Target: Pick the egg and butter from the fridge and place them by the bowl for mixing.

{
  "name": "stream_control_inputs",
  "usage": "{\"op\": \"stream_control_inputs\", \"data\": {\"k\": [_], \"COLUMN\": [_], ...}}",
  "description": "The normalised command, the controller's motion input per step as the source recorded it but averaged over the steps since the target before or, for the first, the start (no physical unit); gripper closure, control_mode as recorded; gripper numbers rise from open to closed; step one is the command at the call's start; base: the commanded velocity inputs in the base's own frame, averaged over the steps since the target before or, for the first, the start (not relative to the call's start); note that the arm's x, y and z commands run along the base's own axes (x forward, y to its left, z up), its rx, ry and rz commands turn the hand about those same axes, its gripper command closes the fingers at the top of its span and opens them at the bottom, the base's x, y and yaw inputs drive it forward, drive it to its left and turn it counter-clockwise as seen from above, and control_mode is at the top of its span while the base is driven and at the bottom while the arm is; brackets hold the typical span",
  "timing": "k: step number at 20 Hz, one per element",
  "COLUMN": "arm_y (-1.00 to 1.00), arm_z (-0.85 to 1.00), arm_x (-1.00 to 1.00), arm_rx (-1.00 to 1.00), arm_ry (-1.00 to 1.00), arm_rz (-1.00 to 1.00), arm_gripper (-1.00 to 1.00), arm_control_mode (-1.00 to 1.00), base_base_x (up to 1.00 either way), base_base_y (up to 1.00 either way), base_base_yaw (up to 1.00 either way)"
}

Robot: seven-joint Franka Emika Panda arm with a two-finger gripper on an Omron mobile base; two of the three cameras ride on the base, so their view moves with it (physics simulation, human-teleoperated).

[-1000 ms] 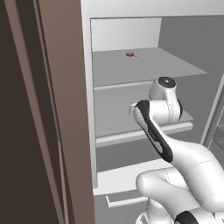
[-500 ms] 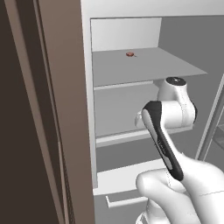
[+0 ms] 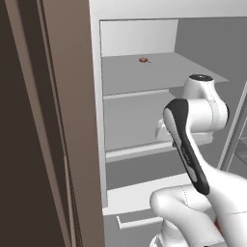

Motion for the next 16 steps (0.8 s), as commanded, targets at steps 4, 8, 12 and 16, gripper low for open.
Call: {"op": "stream_control_inputs", "data": {"k": [4, 8, 12, 16], "arm_y": [-0.05, 0.0, -0.02, 0.0], "arm_z": [0.21, 0.24, 0.29, 0.11], "arm_x": [-0.54, -0.43, -0.35, -0.04], "arm_rx": [0.0, 0.0, 0.0, 0.0], "arm_ry": [0.0, 0.0, -0.05, 0.0], "arm_rz": [0.0, 0.01, 0.01, 0.08], "arm_gripper": [1.0, 1.0, 1.0, 1.0], "arm_control_mode": [-1.0, -1.0, -1.0, -1.0], "base_base_x": [0.0, 0.0, 0.0, 0.0], "base_base_y": [0.0, 0.0, 0.0, 0.0], "base_base_yaw": [0.0, 0.0, 0.0, 0.0]}}
